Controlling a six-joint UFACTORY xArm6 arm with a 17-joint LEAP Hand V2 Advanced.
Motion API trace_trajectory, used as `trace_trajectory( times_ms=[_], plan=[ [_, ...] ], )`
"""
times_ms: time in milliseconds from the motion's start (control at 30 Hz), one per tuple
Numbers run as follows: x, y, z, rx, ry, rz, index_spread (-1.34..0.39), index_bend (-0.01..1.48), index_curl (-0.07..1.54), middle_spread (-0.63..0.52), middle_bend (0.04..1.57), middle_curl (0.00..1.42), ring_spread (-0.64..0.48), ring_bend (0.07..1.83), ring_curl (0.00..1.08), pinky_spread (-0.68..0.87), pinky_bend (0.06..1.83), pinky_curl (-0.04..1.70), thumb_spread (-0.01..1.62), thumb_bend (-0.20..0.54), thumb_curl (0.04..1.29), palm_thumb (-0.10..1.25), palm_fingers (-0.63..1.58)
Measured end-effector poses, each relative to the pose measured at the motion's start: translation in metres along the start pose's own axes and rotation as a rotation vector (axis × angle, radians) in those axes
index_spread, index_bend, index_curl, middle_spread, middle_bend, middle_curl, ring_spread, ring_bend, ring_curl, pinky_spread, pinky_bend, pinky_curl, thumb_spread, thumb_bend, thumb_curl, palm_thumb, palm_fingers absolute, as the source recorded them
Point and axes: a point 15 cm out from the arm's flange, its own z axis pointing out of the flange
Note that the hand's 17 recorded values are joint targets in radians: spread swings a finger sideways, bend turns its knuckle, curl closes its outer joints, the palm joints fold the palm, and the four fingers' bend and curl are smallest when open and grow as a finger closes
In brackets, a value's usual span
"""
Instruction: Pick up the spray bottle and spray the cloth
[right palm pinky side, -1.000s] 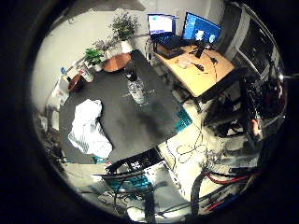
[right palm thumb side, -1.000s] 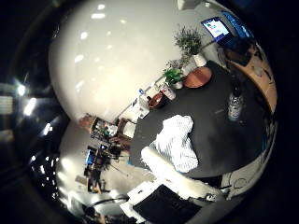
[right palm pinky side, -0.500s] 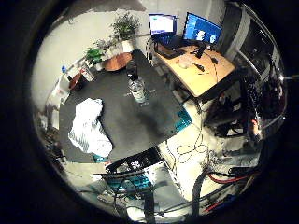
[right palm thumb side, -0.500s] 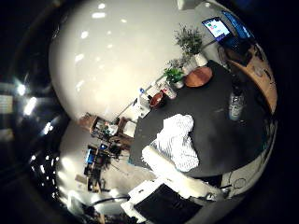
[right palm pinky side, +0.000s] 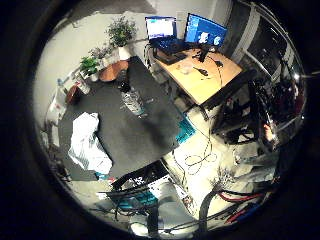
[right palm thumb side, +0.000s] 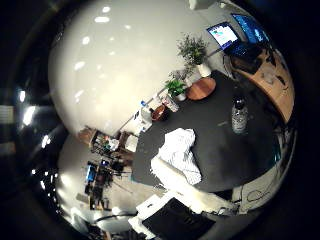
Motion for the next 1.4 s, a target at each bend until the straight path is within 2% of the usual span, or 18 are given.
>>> trace_trajectory(
  times_ms=[200,533,767,933,1133,1400],
  plan=[
    [0.024,-0.008,0.005,0.02,0.043,0.052,-0.26,0.16,0.29,0.07,0.19,0.33,0.24,0.37,0.24,0.58,0.83,0.21,0.93,-0.032,0.34,0.45,0.13],
    [0.069,0.008,0.053,0.013,0.069,0.151,-0.21,0.16,0.28,0.14,0.19,0.33,0.28,0.38,0.25,0.59,0.88,0.22,0.93,-0.033,0.34,0.42,0.09],
    [0.08,0.024,0.089,0.005,0.011,0.212,-0.18,0.15,0.28,0.17,0.19,0.32,0.29,0.4,0.25,0.6,0.92,0.23,0.92,-0.034,0.33,0.39,0.06],
    [0.081,0.035,0.109,-0.001,-0.051,0.238,-0.16,0.15,0.27,0.19,0.2,0.33,0.3,0.41,0.25,0.61,0.96,0.24,0.91,-0.041,0.32,0.32,0.04],
    [0.091,0.032,0.127,-0.007,-0.071,0.268,-0.16,0.15,0.27,0.2,0.2,0.33,0.3,0.42,0.25,0.62,0.96,0.24,0.88,-0.037,0.32,0.26,0.04],
    [0.114,0.005,0.135,0.039,-0.033,0.284,-0.16,0.15,0.27,0.2,0.2,0.33,0.3,0.42,0.25,0.62,0.99,0.24,0.88,-0.034,0.33,0.24,0.04]
  ],
)
